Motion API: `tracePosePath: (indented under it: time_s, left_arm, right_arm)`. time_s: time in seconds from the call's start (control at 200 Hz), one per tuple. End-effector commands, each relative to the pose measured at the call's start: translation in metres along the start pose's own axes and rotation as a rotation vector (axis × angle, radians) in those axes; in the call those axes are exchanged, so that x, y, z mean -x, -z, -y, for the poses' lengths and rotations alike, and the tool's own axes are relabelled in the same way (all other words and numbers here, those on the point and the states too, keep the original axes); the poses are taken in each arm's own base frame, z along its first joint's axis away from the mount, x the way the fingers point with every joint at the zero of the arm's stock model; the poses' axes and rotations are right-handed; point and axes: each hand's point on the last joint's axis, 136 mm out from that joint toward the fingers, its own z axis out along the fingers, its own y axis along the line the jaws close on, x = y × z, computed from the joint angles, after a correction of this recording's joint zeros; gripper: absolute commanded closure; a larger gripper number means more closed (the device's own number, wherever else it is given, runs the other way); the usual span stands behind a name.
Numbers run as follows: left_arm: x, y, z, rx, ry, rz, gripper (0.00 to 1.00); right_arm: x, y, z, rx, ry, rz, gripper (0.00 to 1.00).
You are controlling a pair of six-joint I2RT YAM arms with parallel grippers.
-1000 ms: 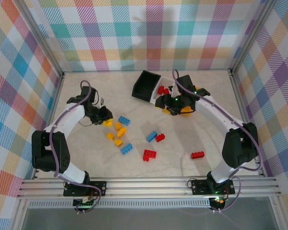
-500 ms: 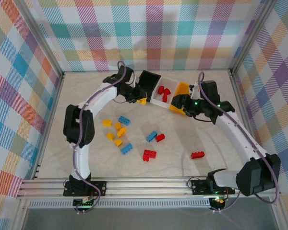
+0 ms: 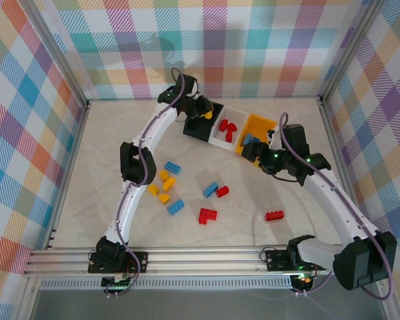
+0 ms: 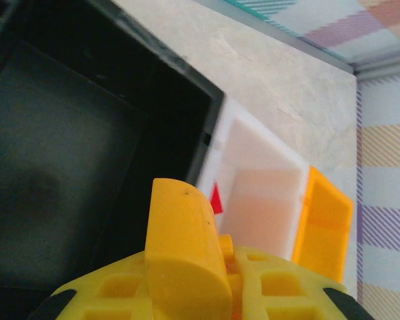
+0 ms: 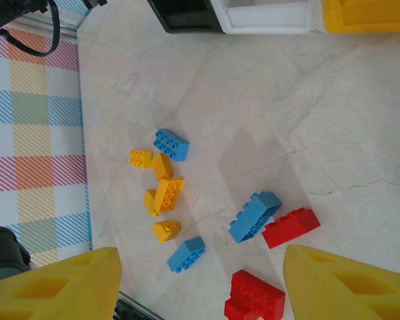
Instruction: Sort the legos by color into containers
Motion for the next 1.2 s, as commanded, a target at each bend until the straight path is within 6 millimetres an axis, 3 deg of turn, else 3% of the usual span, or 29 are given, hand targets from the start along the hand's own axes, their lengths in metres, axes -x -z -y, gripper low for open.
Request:
tracePosePath:
  time_s: [0.0,0.06,0.145,0.305,0.49,0.58,0.695,0.835,0.93,1.2]
  left_arm:
    - [0.020,-0.005,-0.022,0.024,0.068,0.052,0.85]
    - [0.025,-0.010,-0.024,0.005,0.077,0.065,0.82]
    - [0.028,-0.014,-0.026,-0.014,0.093,0.068,0.58]
    - [0.023,-0.016,-0.024,-0.033,0.086,0.042,0.46]
    - [0.017,0.001,-0.007,-0.044,0.037,0.019,0.43]
    - [0.010,0.016,0.004,-0.032,-0.006,0.002,0.42]
    - [-0.014,0.037,0.011,0.043,-0.088,-0.048,0.39]
    - [-0.049,0.068,0.007,0.145,-0.196,-0.110,0.36]
    - [-0.070,0.090,-0.001,0.192,-0.222,-0.117,0.35]
    - [-0.126,0.152,-0.044,0.309,-0.232,-0.142,0.32]
  right_arm:
    - [0.000,0.009,-0.001,-0.022,0.045,0.005,0.33]
    - [0.000,0.008,0.000,-0.027,0.048,0.002,0.32]
    - [-0.001,0.006,0.003,-0.033,0.054,-0.004,0.29]
    - [-0.002,-0.001,0.008,-0.047,0.062,-0.027,0.27]
    - [-0.002,-0.007,0.012,-0.061,0.066,-0.047,0.27]
    - [-0.008,-0.008,0.027,-0.141,0.036,-0.090,0.29]
    - [-0.038,-0.001,0.065,-0.363,-0.077,-0.265,0.29]
    - [-0.084,0.029,0.111,-0.652,-0.330,-0.380,0.28]
    - [-0.103,0.040,0.126,-0.683,-0.516,-0.268,0.28]
    - [-0.125,0.042,0.157,-0.711,-0.899,-0.036,0.30]
